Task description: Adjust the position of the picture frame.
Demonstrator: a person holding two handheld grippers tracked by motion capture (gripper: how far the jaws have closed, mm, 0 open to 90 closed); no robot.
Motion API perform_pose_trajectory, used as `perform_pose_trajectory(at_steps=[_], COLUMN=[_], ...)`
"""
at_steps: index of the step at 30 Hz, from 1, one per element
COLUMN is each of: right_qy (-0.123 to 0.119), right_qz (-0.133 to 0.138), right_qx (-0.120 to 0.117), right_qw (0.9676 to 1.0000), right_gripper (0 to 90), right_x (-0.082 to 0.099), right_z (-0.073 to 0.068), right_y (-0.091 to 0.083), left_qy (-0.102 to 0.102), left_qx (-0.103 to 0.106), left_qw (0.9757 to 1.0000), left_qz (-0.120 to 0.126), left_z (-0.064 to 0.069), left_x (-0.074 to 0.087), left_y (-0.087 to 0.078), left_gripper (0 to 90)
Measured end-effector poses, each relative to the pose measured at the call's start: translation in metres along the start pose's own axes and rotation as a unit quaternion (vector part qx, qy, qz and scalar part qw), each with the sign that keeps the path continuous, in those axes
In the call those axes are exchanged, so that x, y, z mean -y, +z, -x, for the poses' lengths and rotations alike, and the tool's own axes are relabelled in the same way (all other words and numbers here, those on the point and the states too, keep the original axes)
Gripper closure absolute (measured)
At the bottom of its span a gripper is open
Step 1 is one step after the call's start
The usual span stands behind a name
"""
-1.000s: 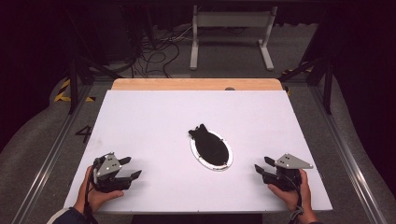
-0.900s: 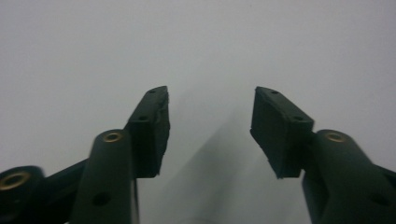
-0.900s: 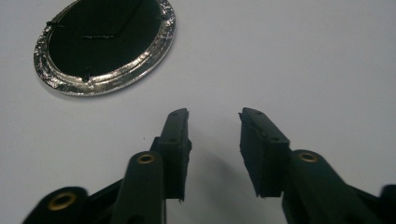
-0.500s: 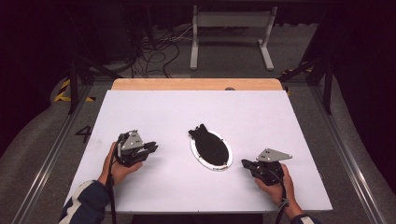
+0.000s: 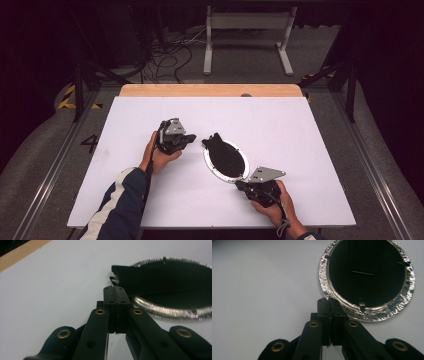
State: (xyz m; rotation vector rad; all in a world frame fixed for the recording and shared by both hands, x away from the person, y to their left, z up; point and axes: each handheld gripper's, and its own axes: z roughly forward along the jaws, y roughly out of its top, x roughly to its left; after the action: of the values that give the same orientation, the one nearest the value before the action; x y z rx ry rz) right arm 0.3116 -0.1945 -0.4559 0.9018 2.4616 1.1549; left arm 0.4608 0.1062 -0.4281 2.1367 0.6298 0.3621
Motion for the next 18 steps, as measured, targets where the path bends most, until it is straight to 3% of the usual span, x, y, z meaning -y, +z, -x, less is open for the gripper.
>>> perform_pose_trajectory(at_steps=[7, 10, 12, 16, 18], right_qy=[-0.017, -0.021, -0.018, -0.016, -0.009], right_qz=[-0.009, -0.012, -0.010, -0.012, -0.011], right_qx=[0.002, 0.013, 0.010, 0.027, 0.029], right_qw=[0.9998, 0.9996, 0.9997, 0.9994, 0.9995], right_gripper=[88.5, 90.0, 90.0, 90.0, 90.0], right_x=[-0.003, -0.003, -0.002, -0.002, -0.001], right_z=[-0.011, -0.012, -0.011, -0.009, -0.007], right_y=[0.010, 0.013, 0.013, 0.012, 0.011], left_qy=[-0.009, 0.002, 0.003, 0.002, -0.009], left_qx=[-0.007, -0.020, -0.024, -0.040, -0.041], left_qw=[0.9996, 0.9988, 0.9980, 0.9958, 0.9949], left_qz=[-0.026, -0.045, -0.058, -0.082, -0.092], left_z=[-0.002, 0.002, 0.003, 0.001, -0.001], left_x=[-0.018, -0.025, -0.027, -0.027, -0.025], left_y=[0.035, 0.051, 0.060, 0.073, 0.078], left_gripper=[86.9, 84.1, 83.3, 81.9, 81.3])
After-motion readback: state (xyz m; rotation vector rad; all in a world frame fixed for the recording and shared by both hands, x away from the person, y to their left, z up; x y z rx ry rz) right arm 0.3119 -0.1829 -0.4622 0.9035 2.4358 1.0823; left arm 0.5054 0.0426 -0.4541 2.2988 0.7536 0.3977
